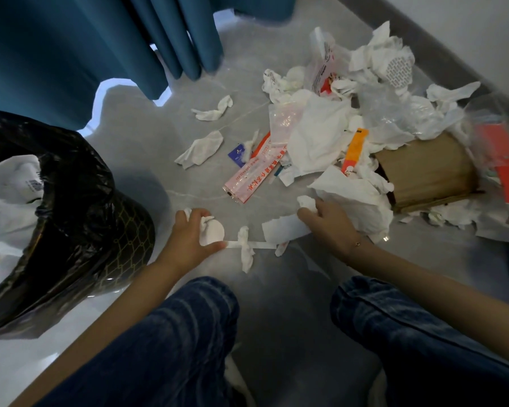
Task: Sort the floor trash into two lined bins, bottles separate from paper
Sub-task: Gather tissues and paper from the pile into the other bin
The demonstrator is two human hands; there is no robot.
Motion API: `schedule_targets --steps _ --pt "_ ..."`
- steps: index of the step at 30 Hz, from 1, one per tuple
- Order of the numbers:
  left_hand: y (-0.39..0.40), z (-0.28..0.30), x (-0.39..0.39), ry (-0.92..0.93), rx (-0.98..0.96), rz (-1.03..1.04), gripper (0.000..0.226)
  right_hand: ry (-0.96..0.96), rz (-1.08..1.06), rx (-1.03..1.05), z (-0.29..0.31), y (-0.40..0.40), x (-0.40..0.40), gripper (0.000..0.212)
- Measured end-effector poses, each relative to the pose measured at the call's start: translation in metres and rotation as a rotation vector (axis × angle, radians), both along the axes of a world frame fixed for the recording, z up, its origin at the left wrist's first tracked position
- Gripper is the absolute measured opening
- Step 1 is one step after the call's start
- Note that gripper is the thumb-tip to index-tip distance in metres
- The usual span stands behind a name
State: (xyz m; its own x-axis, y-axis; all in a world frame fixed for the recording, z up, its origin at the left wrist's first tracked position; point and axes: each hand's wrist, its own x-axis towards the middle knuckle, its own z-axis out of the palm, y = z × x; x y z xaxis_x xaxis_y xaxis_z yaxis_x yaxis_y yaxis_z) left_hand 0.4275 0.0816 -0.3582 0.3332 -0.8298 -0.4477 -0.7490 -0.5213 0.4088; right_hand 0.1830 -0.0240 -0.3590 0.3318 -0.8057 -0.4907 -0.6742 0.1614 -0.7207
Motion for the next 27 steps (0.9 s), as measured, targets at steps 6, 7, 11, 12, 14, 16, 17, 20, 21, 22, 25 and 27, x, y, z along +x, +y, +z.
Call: schedule_targets --steps 6,7,11,12,14,16,17,20,21,22,25,27 --pt "-0.001 -0.006 0.002 0.021 -0.043 0.007 0.062 0.288 0.354 -0.353 -0.010 0.009 -0.008 0.046" --pt "-0.001 -0.007 0.003 0.030 -0.046 0.007 0.061 0.258 0.392 -0.406 -0.013 0.010 -0.010 0.040" --pt "-0.002 -0.007 0.005 0.055 -0.046 0.018 0.058 0.142 0.583 -0.547 -0.013 0.012 -0.014 0.019" --pt "-0.003 -0.007 0.005 0.052 -0.042 0.018 0.058 0.122 0.609 -0.557 -0.012 0.012 -0.013 0.016" --pt "-0.005 -0.006 0.005 0.042 -0.025 0.018 0.058 0.110 0.601 -0.536 -0.013 0.011 -0.011 0.022" --pt "-0.007 -0.006 0.005 0.034 0.000 0.015 0.059 0.113 0.553 -0.493 -0.017 0.007 -0.010 0.023" --pt "-0.007 -0.005 0.006 0.029 0.006 0.010 0.060 0.111 0.535 -0.461 -0.018 0.005 -0.010 0.023" --pt "-0.008 -0.002 0.006 0.044 -0.021 -0.005 0.058 0.158 0.554 -0.353 -0.018 0.004 -0.008 0.047" --pt "-0.008 -0.002 0.007 0.063 -0.028 -0.004 0.058 0.204 0.587 -0.339 -0.017 0.002 -0.006 0.055" --pt "-0.008 0.000 0.008 0.090 -0.026 0.000 0.058 0.241 0.623 -0.332 -0.016 0.002 -0.004 0.059" --pt "-0.004 0.007 0.009 0.237 -0.012 0.008 0.061 0.283 0.697 -0.320 -0.014 -0.001 0.003 0.050" --pt "0.000 0.015 0.004 0.334 -0.014 -0.030 0.063 0.320 0.717 -0.323 -0.013 -0.001 0.004 0.042"
